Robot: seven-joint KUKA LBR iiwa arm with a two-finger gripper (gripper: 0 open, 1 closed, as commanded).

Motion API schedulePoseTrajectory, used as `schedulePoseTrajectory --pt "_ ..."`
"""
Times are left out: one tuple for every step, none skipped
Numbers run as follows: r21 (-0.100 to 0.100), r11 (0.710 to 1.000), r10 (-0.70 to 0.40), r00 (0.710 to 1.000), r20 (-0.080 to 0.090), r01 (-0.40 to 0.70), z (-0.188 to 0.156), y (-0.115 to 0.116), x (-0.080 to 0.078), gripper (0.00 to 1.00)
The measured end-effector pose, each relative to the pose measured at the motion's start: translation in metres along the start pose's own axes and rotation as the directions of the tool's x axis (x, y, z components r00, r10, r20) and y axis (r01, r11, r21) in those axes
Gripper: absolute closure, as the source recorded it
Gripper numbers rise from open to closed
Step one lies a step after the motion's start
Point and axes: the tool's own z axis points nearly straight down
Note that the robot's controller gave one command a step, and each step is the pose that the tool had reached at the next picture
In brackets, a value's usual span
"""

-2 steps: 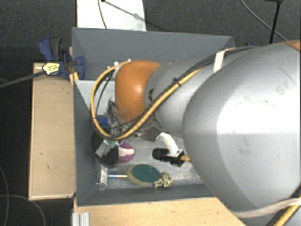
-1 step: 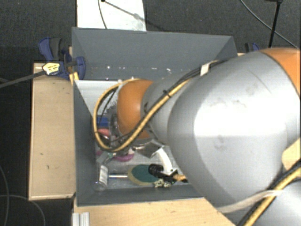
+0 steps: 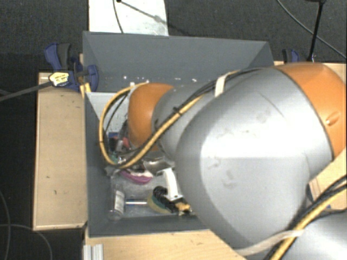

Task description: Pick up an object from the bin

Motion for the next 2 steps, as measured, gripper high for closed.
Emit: schedulePoseTrajectory --pt "-0.008 1.0 -0.005 1.0 0.002 0.005 -0.005 0.003 -0.001 1.0" --pt "-0.003 1.0 -0.011 1.0 0.001 0.011 -0.049 0.004 -0.001 1.0"
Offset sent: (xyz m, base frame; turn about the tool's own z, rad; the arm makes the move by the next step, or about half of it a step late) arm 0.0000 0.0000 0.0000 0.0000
